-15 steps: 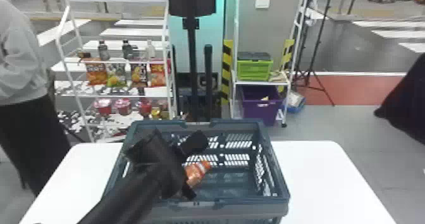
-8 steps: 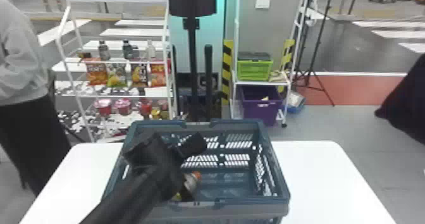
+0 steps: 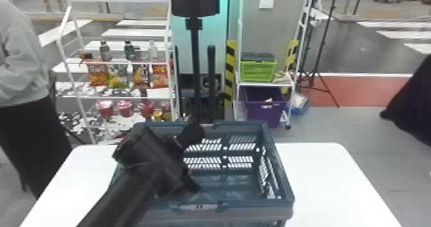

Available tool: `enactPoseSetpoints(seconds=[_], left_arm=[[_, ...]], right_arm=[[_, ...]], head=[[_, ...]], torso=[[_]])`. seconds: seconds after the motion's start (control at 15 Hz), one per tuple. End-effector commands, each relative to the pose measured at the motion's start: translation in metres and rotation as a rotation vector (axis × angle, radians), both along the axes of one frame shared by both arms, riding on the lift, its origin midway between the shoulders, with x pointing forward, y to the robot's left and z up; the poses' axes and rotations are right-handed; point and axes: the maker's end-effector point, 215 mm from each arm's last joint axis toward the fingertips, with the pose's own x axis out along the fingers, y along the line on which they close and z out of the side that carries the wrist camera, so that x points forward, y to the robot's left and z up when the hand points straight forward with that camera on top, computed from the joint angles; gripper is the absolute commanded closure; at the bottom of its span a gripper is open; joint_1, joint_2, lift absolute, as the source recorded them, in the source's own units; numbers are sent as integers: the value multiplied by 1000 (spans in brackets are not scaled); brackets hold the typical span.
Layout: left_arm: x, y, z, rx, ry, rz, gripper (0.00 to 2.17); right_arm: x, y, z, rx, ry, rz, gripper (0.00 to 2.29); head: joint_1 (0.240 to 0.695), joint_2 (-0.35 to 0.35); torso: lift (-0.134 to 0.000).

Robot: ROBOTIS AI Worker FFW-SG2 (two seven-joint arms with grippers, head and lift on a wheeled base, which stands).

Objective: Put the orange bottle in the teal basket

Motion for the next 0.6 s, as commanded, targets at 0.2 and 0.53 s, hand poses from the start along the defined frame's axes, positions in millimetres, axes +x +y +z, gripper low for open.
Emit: enactPoseSetpoints(seconds=[0.2, 0.53], left_arm=[[3, -5, 47, -161, -57, 75, 120], [-14, 29, 89, -303, -129, 193, 120]], right_arm=[[0, 0, -1, -4, 3, 0, 127], [1, 0, 2, -8, -1, 0, 127]], head=[[499, 0], [499, 0]], torso=[[0], [0]])
